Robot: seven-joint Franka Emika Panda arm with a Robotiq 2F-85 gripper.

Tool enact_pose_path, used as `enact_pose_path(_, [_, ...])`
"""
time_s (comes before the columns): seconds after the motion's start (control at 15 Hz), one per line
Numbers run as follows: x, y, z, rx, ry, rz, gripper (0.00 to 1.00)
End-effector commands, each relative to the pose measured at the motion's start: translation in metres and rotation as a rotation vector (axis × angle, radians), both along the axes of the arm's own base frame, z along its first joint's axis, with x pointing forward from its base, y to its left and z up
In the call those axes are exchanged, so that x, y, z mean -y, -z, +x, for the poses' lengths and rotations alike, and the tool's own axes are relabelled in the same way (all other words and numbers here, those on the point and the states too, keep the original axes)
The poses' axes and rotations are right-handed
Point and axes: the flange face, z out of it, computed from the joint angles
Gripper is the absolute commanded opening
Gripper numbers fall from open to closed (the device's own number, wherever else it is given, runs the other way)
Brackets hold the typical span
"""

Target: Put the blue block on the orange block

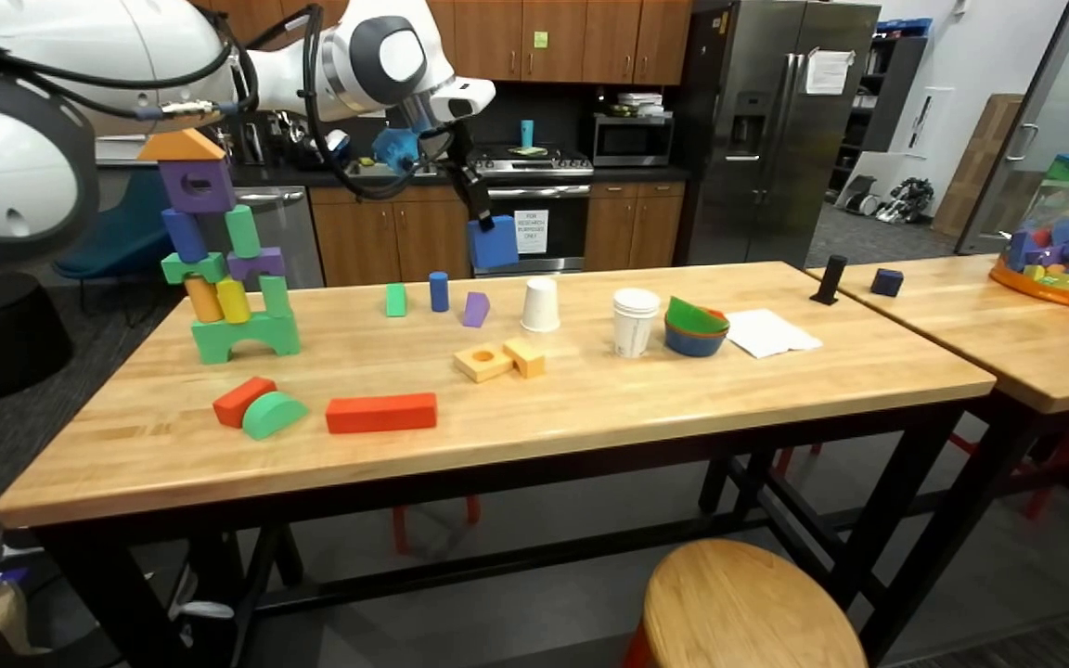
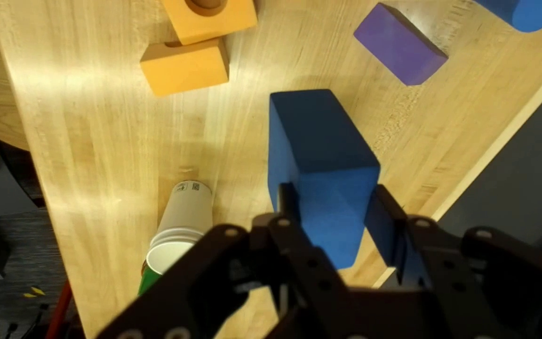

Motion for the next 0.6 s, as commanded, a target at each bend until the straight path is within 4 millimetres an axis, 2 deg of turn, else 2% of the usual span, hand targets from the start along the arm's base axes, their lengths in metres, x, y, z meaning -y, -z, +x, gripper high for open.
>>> enact_pose_path(0.0, [0.006, -0.008, -0.017, -0.037, -0.011, 0.019, 0.15])
enact_pose_path(0.2, [0.005, -0.018, -0.027, -0.033, -0.008, 0.024, 0.15])
enact_pose_path(0.4, [-0.009, -0.038, -0.036, 0.021, -0.024, -0.04, 0.15])
enact_pose_path(0.53, [-0.016, -0.043, -0.042, 0.055, -0.019, -0.048, 0.15])
